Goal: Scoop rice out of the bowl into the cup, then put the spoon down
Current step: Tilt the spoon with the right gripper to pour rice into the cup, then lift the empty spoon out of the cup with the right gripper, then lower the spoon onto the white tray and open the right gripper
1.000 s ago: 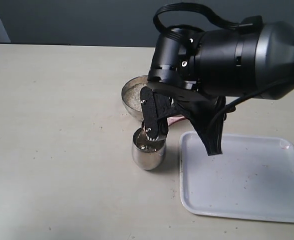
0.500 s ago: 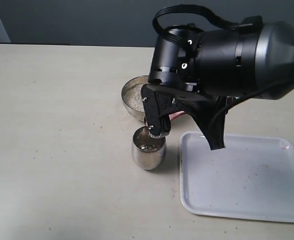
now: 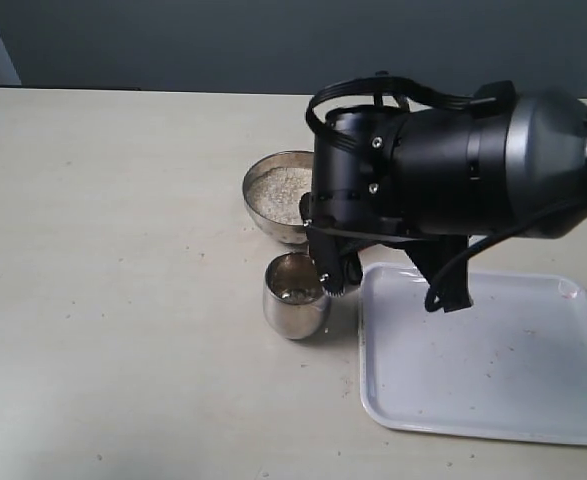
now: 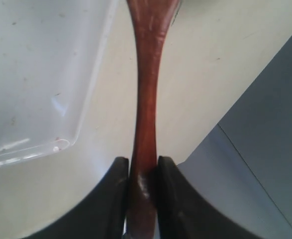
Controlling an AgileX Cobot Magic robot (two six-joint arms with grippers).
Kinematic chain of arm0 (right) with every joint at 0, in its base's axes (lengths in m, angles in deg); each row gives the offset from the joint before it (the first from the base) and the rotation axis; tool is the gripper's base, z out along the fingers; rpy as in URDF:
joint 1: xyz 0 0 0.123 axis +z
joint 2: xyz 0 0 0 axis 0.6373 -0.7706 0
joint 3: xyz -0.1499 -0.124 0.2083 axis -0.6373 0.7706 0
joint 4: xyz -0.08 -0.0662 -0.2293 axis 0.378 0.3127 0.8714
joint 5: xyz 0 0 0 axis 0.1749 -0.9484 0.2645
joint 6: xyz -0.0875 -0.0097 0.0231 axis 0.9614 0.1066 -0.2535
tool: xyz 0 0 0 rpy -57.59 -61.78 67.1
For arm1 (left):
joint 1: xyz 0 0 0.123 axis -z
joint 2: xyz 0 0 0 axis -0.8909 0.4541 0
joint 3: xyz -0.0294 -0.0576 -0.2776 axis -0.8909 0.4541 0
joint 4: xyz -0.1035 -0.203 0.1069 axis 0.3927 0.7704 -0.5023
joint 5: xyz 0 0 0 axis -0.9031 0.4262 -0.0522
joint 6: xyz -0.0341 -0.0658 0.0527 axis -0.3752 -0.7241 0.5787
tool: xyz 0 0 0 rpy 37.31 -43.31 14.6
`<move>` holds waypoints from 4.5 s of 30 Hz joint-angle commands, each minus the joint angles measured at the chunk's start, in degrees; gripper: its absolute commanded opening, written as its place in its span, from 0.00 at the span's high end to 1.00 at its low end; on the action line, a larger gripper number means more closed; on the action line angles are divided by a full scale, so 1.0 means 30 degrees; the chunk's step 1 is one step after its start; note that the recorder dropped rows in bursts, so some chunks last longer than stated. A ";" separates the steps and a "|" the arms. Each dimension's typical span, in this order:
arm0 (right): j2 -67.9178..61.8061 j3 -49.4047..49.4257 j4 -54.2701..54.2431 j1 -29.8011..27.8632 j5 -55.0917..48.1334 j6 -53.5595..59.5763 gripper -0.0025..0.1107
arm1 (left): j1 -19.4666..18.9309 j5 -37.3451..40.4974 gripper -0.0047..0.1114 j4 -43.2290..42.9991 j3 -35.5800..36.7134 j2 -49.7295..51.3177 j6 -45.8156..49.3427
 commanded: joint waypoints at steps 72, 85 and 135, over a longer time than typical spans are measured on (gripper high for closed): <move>0.1283 0.1981 0.2406 0.2010 -0.0040 -0.8834 0.98 | 0.0105 -0.0028 0.96 -0.0011 -0.0076 -0.0084 -0.0125; 0.5743 0.1981 -0.5888 0.1926 0.4327 -1.4062 0.98 | 0.0105 -0.0028 0.96 -0.0011 -0.0076 -0.0084 -0.0125; 0.1975 0.8646 -2.0363 -1.0941 0.8341 -1.1849 0.79 | 0.0105 -0.0028 0.96 -0.0011 -0.0076 -0.0084 -0.0125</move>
